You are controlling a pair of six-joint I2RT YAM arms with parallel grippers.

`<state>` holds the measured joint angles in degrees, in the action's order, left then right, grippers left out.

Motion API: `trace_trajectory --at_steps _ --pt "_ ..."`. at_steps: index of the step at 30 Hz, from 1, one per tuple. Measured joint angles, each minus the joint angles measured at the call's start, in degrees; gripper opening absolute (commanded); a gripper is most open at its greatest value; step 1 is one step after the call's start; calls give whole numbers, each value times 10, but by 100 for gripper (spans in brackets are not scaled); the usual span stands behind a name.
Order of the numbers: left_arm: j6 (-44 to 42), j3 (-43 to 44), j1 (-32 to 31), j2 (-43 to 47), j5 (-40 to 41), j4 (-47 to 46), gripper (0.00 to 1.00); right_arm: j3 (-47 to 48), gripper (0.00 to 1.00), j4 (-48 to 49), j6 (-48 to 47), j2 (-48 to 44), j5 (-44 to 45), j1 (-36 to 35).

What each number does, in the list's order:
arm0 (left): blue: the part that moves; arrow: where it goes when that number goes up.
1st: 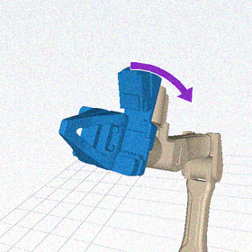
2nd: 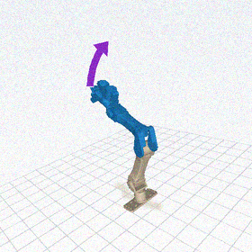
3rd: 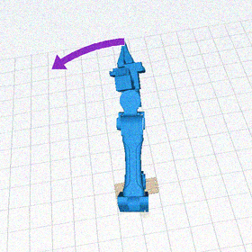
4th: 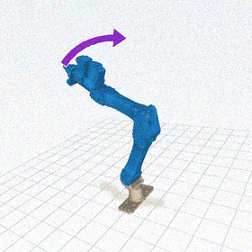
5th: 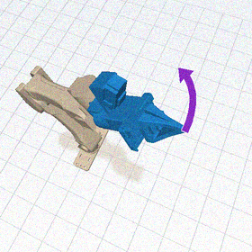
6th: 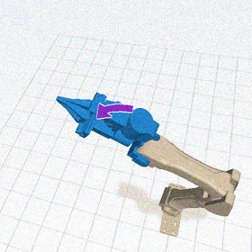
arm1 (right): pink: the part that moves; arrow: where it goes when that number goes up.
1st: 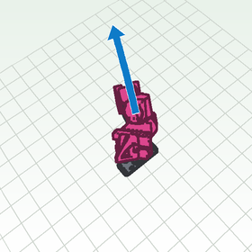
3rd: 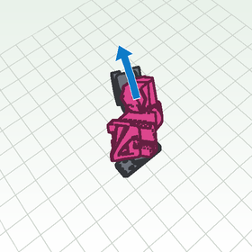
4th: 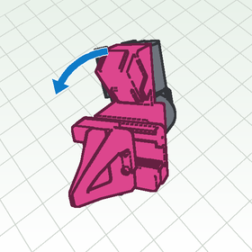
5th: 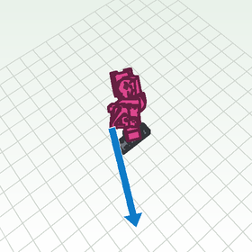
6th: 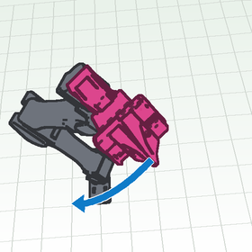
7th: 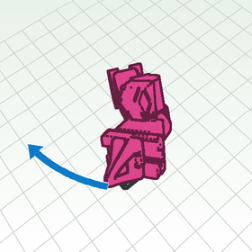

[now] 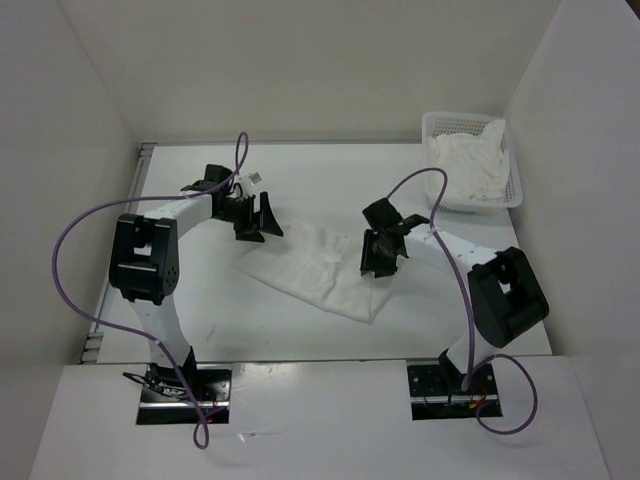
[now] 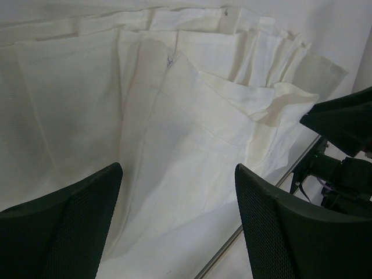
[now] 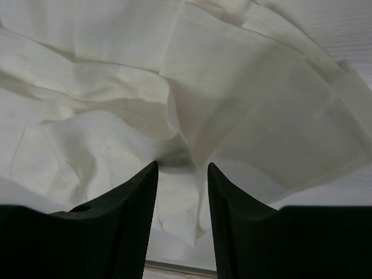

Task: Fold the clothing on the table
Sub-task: Fold the skirt

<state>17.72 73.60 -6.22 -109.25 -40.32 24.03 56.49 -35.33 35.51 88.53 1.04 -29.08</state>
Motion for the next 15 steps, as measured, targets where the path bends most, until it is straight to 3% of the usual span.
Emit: trace_trajectory --at_steps 3,7,8,9,10,15 --pt "0 0 0 -5 0 0 73 0 42 16 -3 38 -7 3" --pt "-1 0 0 -11 -8 0 46 0 16 30 -11 61 -22 3" --pt "-2 0 0 -12 -12 0 39 0 3 31 -13 62 -26 3" --pt "-5 0 0 -13 -15 0 16 0 0 32 -12 59 -28 3" --pt "-2 0 0 -14 -17 0 2 0 0 32 -13 56 -30 3" --pt "-8 -2 6 -14 -26 -7 0 6 0 20 -8 -17 -18 10"
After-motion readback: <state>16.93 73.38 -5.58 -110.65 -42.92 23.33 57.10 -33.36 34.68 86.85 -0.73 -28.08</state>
